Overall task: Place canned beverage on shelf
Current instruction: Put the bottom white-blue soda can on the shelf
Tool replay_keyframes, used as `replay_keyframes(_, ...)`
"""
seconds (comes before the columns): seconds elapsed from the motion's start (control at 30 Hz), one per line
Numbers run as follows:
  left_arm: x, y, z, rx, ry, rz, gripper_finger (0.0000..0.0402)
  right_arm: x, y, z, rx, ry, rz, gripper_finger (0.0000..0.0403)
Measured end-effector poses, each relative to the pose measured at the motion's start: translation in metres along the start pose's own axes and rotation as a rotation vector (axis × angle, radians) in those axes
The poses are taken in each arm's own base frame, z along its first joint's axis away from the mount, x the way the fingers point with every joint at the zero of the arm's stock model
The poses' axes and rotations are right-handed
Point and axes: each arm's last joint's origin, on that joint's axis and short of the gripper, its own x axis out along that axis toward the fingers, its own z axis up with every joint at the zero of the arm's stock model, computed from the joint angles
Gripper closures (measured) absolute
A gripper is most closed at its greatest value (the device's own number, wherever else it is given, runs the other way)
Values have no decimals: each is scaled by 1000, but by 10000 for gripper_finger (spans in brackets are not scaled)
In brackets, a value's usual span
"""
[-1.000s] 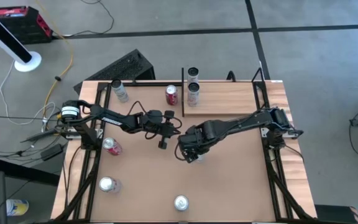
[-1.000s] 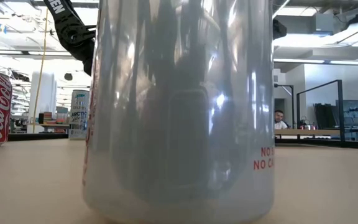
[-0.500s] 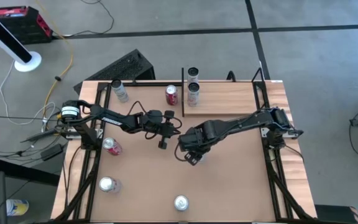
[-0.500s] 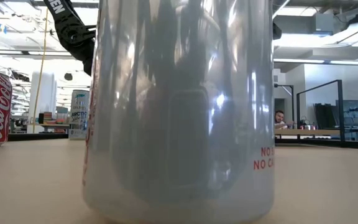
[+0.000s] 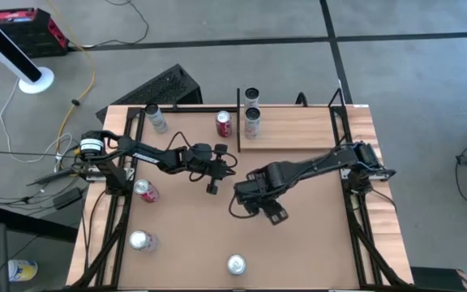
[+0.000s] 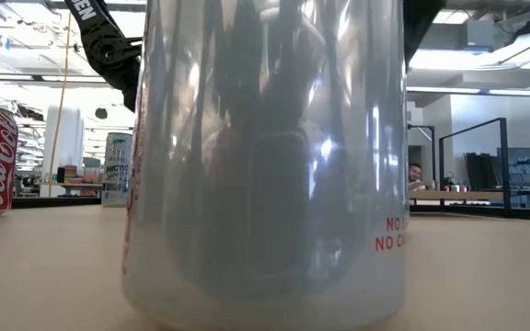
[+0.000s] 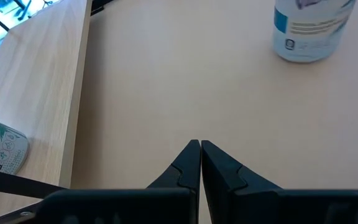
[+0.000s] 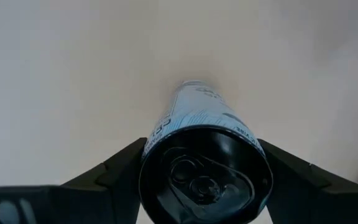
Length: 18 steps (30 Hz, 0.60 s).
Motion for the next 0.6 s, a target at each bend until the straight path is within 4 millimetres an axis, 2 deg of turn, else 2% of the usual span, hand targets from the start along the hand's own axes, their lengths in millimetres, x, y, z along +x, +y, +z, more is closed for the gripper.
replay_keyframes(0.23,0,0,0,10,0,0,402,0,5,1,-457,-2,3,124)
replay_keyframes(0.37,0,0,0,10,0,0,402,0,5,1,-658,-3,6,124)
replay_keyframes(0.47,0,0,0,11,0,0,402,0,5,1,-746,-1,8,124)
replay_keyframes(0.6,0,0,0,11,-1,0,402,0,5,1,-769,-10,2,124)
